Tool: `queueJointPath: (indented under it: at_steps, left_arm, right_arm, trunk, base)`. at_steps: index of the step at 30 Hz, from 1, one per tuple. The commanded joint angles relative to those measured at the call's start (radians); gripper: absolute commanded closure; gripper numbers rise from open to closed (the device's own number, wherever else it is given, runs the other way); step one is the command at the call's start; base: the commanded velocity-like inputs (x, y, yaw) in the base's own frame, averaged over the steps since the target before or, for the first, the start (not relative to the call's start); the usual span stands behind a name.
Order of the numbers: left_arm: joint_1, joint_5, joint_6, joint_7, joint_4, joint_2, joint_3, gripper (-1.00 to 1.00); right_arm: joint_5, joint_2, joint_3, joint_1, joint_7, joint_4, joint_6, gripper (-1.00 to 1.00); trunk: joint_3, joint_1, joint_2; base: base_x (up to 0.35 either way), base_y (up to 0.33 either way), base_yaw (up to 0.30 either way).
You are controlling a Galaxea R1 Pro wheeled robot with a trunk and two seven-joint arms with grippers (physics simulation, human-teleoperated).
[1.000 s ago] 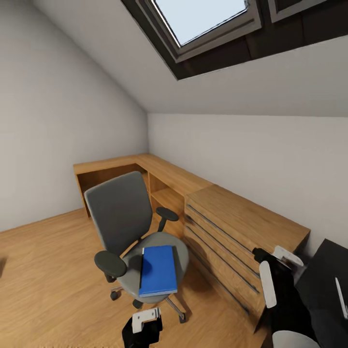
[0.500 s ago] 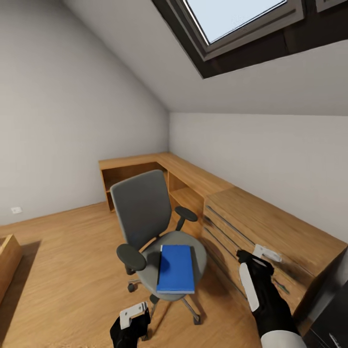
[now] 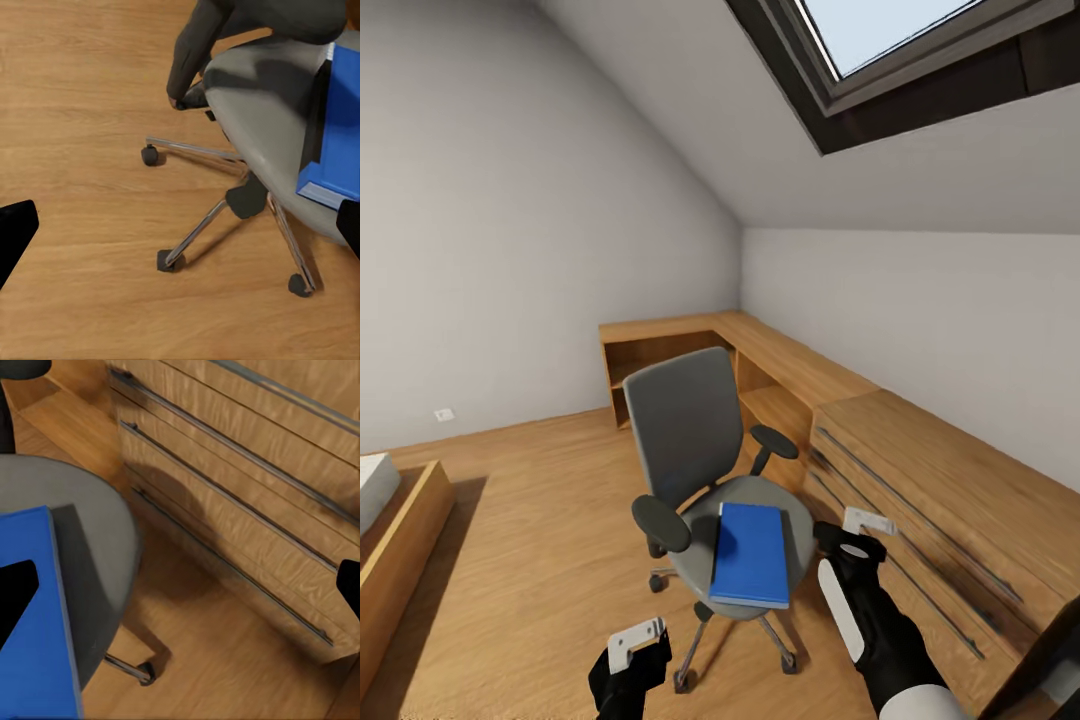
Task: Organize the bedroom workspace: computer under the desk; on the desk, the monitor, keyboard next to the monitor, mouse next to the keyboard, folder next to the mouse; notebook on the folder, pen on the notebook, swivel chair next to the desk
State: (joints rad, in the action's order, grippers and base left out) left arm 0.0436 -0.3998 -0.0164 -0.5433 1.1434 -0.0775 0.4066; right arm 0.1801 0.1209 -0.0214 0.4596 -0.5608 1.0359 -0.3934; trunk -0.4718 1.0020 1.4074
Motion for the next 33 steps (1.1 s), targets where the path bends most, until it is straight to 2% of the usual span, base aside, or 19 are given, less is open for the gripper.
queueJointPath:
  at_steps: [1,11,12,20,22,24,25,27,28,29,31,32,33]
  left_arm:
    - [0.001,-0.008,-0.002,-0.004,0.001,0.001,0.003,-1.0]
    - [0.001,-0.007,-0.001,-0.002,0.001,0.002,0.0,-1.0]
    - [0.001,-0.008,-0.001,-0.004,0.001,0.005,-0.009,-1.0]
    - [0.001,-0.01,-0.001,-0.002,0.001,0.01,-0.053,-1.0]
    - [0.001,-0.007,-0.006,-0.009,0.003,0.004,-0.053,-1.0]
    - [0.001,-0.007,-0.011,-0.009,0.003,0.004,-0.053,-1.0]
    - [0.001,-0.008,-0.019,-0.011,0.004,0.004,-0.056,-1.0]
    - [0.001,-0.009,-0.02,-0.011,0.006,0.004,-0.059,-1.0]
    - [0.001,-0.01,-0.02,-0.012,0.007,0.004,-0.061,-1.0]
    - [0.001,-0.013,-0.02,-0.011,0.008,0.005,-0.074,-1.0]
    - [0.001,-0.014,-0.018,-0.01,0.008,0.005,-0.1,-1.0]
    - [0.001,-0.016,-0.012,-0.007,0.009,0.005,-0.141,-1.0]
    - [0.001,-0.018,-0.011,-0.006,0.01,0.005,-0.146,-1.0]
  right_arm:
    - [0.008,-0.001,-0.003,0.001,-0.004,0.0,-0.003,-1.0]
    - [0.012,-0.006,-0.022,0.001,0.055,-0.023,-0.002,-1.0]
    - [0.016,-0.005,-0.023,0.001,0.084,-0.022,-0.002,-1.0]
    - [0.019,-0.007,-0.022,0.001,0.119,-0.022,-0.002,-1.0]
    - [0.018,-0.01,-0.02,0.0,0.171,-0.023,-0.002,-1.0]
    - [0.017,-0.011,-0.019,0.001,0.19,-0.023,-0.002,-1.0]
    - [0.013,-0.013,-0.018,0.001,0.245,-0.026,-0.002,-1.0]
    - [0.012,-0.014,-0.017,0.001,0.256,-0.028,-0.002,-1.0]
    - [0.011,-0.017,-0.017,0.001,0.261,-0.028,-0.002,-1.0]
    - [0.012,-0.048,-0.019,0.0,0.287,-0.031,0.009,-1.0]
    - [0.01,-0.064,-0.021,0.0,0.311,-0.032,0.027,-1.0]
    - [0.007,-0.079,-0.021,0.001,0.353,-0.045,0.074,-1.0]
    - [0.007,-0.082,-0.021,0.001,0.359,-0.055,0.085,-1.0]
  trunk:
    - [-0.001,0.0,0.001]
    - [-0.002,0.0,0.001]
    - [-0.002,0.0,0.001]
    - [-0.002,0.0,0.001]
    - [-0.002,0.0,0.001]
    - [-0.002,0.0,0.001]
    - [-0.002,0.0,0.001]
    - [-0.002,0.0,0.001]
    - [-0.005,0.004,0.008]
    - [-0.008,0.008,0.015]
    - [-0.014,0.015,0.029]
    - [-0.018,0.019,0.036]
    - [-0.021,0.023,0.043]
  base:
    - [0.104,0.018,0.039]
    - [0.237,0.107,0.009]
    - [0.041,0.164,0.0]
    - [0.066,0.214,0.025]
    - [0.019,0.031,0.181]
    - [0.006,0.009,0.076]
    - [0.001,0.002,0.014]
    - [0.001,0.001,0.008]
    - [0.0,0.001,0.005]
    - [0.0,0.0,0.001]
    - [0.0,0.0,0.0]
    - [0.0,0.0,0.0]
    - [0.0,0.0,0.0]
